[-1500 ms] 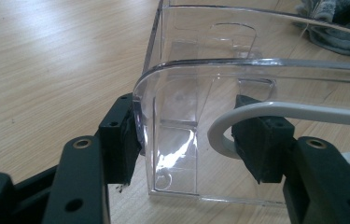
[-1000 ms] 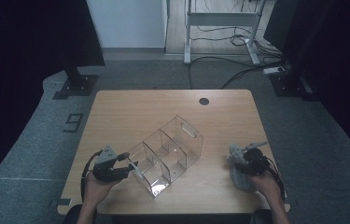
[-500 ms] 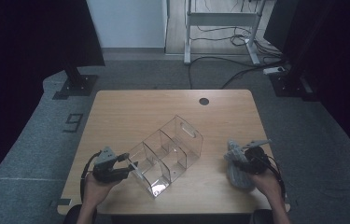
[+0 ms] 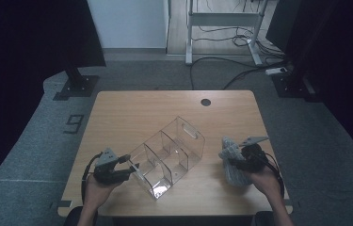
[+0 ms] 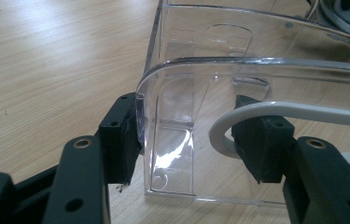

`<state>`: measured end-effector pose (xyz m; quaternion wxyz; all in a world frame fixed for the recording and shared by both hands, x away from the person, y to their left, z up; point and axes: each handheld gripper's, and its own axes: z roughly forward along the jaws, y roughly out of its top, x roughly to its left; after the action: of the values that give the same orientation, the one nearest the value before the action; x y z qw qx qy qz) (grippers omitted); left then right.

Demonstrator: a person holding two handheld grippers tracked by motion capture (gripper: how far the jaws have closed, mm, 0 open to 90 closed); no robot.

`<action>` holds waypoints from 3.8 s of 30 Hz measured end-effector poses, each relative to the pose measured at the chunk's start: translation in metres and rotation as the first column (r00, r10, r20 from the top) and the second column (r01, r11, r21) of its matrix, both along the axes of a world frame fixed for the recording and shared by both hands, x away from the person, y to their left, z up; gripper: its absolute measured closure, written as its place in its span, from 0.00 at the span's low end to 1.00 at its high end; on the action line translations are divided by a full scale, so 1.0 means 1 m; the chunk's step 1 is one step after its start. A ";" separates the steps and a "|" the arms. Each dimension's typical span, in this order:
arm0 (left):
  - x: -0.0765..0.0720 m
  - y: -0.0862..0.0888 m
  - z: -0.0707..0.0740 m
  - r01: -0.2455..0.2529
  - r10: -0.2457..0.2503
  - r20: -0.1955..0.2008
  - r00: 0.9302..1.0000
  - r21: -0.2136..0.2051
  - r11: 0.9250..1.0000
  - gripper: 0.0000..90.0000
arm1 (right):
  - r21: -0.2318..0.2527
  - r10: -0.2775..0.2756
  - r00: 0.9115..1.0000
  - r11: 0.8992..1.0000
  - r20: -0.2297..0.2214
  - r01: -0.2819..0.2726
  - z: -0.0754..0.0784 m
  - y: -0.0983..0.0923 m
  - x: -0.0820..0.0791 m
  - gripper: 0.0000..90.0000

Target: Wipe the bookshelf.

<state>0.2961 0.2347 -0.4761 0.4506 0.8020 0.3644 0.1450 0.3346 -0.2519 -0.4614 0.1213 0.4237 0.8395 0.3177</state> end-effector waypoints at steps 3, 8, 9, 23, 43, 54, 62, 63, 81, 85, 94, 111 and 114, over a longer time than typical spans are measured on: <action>0.000 0.000 0.000 0.001 -0.001 -0.001 1.000 0.000 1.000 0.48 | 0.018 0.007 1.000 1.000 0.002 -0.008 0.007 0.000 0.001 0.69; -0.001 -0.001 0.000 -0.001 0.001 -0.007 1.000 -0.001 1.000 0.48 | 0.031 0.018 1.000 0.999 0.013 -0.018 0.019 0.002 0.003 0.69; -0.001 -0.001 0.001 -0.002 0.002 -0.011 1.000 0.001 1.000 0.48 | 0.033 0.021 1.000 0.999 0.015 -0.021 0.021 0.002 0.004 0.69; -0.001 -0.003 0.001 0.004 -0.004 -0.017 1.000 0.000 1.000 0.47 | 0.041 0.066 0.997 0.997 0.046 -0.068 0.061 0.019 0.022 0.69; 0.000 -0.003 0.000 0.019 -0.019 -0.023 1.000 -0.004 1.000 0.47 | 0.020 0.119 0.989 0.992 0.088 -0.121 0.101 0.077 0.075 0.69; 0.000 -0.004 0.001 0.023 -0.023 -0.021 1.000 0.000 1.000 0.47 | 0.019 0.136 0.986 0.990 0.091 -0.139 0.106 0.114 0.100 0.69; 0.000 -0.004 0.001 0.028 -0.027 -0.021 0.999 0.005 1.000 0.47 | 0.002 0.157 0.983 0.987 0.091 -0.158 0.100 0.145 0.118 0.69; 0.000 -0.004 0.001 0.028 -0.028 -0.020 0.999 0.004 1.000 0.47 | -0.004 0.160 0.983 0.987 0.093 -0.160 0.099 0.148 0.119 0.69; -0.002 -0.008 0.003 0.008 -0.008 -0.023 1.000 0.023 1.000 0.47 | -0.100 0.158 0.985 0.983 0.069 -0.151 0.077 0.179 0.134 0.69; -0.002 -0.008 0.003 0.004 -0.003 -0.024 1.000 0.024 1.000 0.47 | -0.101 0.162 0.984 0.983 0.075 -0.155 0.079 0.176 0.130 0.68; -0.003 -0.009 0.003 0.003 -0.002 -0.024 1.000 0.022 1.000 0.47 | -0.098 0.170 0.982 0.982 0.081 -0.162 0.080 0.163 0.118 0.68; -0.003 -0.010 0.003 0.003 -0.002 -0.026 1.000 0.021 1.000 0.47 | -0.059 0.165 0.982 0.985 0.088 -0.161 0.077 0.126 0.088 0.67; -0.003 -0.010 0.003 0.002 -0.002 -0.026 1.000 0.021 1.000 0.47 | -0.053 0.166 0.982 0.985 0.092 -0.162 0.076 0.120 0.082 0.67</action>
<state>0.2927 0.2243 -0.4734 0.4376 0.8089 0.3678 0.1378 0.4171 -0.1321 -0.3851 0.1445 0.3345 0.8719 0.3273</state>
